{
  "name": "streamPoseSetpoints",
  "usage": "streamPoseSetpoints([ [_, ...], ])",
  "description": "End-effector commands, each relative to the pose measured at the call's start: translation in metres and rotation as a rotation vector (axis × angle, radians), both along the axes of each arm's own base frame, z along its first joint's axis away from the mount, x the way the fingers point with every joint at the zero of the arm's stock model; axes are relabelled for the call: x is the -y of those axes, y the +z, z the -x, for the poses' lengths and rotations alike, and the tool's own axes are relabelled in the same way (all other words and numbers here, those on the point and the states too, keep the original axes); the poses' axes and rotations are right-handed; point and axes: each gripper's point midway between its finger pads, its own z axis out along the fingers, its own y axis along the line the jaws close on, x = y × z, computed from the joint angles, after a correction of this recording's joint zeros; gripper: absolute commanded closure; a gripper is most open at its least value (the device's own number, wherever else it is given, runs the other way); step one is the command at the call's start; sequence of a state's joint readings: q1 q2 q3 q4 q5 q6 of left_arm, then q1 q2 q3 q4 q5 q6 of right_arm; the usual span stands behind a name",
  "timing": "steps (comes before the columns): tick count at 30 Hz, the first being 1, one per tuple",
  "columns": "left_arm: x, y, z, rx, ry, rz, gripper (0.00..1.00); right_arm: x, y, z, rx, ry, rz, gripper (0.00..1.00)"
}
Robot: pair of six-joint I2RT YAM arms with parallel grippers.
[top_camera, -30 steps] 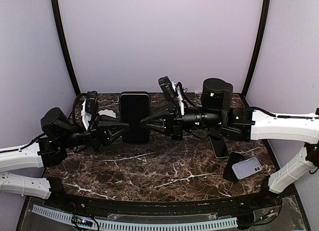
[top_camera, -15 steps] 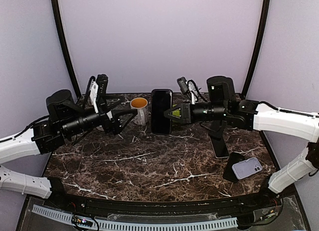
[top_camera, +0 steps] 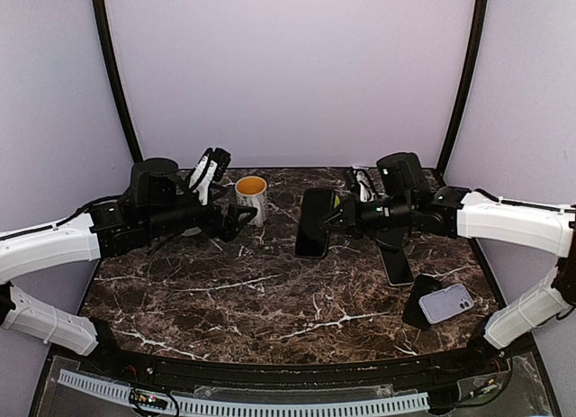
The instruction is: Put the phone into the phone case
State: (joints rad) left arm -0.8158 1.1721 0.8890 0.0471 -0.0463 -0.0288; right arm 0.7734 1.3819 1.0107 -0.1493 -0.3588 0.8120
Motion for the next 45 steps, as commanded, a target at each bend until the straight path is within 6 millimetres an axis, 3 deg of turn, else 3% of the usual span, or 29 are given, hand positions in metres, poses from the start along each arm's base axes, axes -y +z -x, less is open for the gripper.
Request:
streamPoseSetpoints([
  [1,-0.011,-0.004,-0.008,-0.005,0.029,-0.024,0.01,-0.008,0.004,0.016,-0.079,0.063,-0.099,1.0],
  [12,-0.012,-0.005,-0.006,-0.002,0.02,-0.017,0.01,-0.006,-0.073,0.049,-0.261,0.08,-0.078,1.0],
  [21,-0.012,-0.011,-0.008,-0.01,0.024,-0.033,0.01,-0.009,-0.122,0.063,-0.332,0.12,-0.035,1.0],
  [22,-0.011,-0.012,-0.008,-0.012,0.023,-0.034,0.01,-0.006,-0.128,0.065,-0.34,0.115,-0.008,1.0],
  [27,-0.011,-0.013,-0.008,-0.017,0.018,-0.034,0.01,0.026,-0.168,0.061,-0.335,0.042,0.251,0.78],
  [31,-0.01,-0.013,-0.007,-0.018,0.016,-0.033,0.01,0.053,-0.186,0.051,-0.297,-0.035,0.432,0.71],
  [35,-0.01,-0.012,-0.007,-0.015,0.015,-0.032,0.01,0.064,-0.19,0.049,-0.284,-0.049,0.505,0.6],
  [40,-0.011,-0.012,-0.007,-0.012,0.018,-0.033,0.01,0.079,-0.17,0.03,-0.155,-0.115,0.706,0.55],
  [43,-0.011,-0.012,-0.008,-0.011,0.02,-0.034,0.01,0.06,-0.148,0.034,-0.025,-0.098,0.805,0.55],
  [45,-0.011,-0.013,-0.008,-0.013,0.021,-0.037,0.01,0.035,-0.137,0.043,0.06,-0.056,0.823,0.55],
])
